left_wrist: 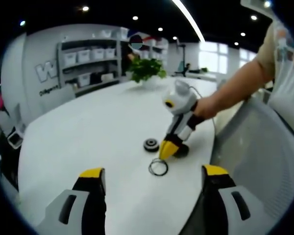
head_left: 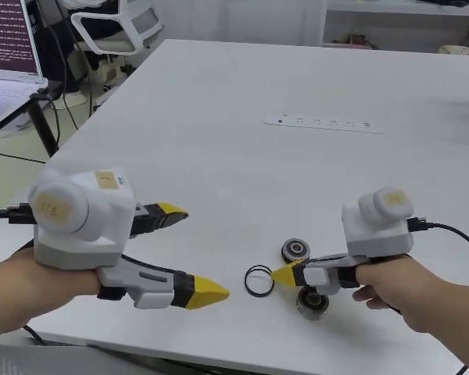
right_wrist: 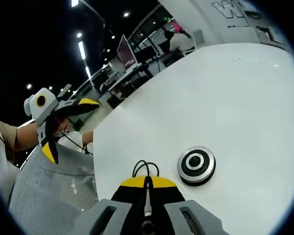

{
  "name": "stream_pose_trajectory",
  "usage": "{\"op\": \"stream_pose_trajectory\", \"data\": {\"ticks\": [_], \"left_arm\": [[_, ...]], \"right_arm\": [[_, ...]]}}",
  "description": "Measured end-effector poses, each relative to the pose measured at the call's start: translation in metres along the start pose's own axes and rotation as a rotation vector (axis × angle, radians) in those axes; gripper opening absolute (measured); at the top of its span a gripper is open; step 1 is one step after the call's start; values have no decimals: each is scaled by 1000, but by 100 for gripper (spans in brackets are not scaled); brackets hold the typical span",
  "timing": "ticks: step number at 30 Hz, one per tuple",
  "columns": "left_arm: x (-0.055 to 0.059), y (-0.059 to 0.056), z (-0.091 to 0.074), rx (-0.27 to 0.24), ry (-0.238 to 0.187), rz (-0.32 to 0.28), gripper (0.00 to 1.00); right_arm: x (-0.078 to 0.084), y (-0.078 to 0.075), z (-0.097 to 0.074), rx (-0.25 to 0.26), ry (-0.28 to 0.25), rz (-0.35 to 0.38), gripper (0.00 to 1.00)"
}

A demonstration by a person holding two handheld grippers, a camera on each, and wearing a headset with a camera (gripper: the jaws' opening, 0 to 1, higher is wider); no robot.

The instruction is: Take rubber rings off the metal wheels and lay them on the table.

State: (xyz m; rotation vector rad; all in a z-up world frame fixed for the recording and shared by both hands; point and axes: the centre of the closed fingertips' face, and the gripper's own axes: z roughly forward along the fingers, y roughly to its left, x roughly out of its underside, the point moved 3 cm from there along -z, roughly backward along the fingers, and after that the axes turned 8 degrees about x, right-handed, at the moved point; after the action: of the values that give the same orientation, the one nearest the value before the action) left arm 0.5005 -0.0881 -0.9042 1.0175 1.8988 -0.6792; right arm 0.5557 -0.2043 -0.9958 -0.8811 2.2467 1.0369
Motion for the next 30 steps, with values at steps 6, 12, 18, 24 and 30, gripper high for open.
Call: {"op": "stream_pose_trajectory", "data": {"ticks": [6, 12, 18, 24, 30], "left_arm": [[2, 0, 1, 4, 4, -4, 81], [4, -1, 2, 7, 14, -8, 81], [5, -1, 3, 12, 21, -11, 81], [7, -1, 6, 20, 35, -13, 80], [5, 0, 10, 34, 40, -12, 80]], "right_arm": [[3, -4, 3, 22, 16, 10, 0], [4, -6, 3, 33, 14, 1, 0], [1, -4, 1, 28, -6, -5, 5], [-4, -1, -5, 15, -39, -5, 7], [-19, 3, -15, -1, -114, 3, 9]]}}
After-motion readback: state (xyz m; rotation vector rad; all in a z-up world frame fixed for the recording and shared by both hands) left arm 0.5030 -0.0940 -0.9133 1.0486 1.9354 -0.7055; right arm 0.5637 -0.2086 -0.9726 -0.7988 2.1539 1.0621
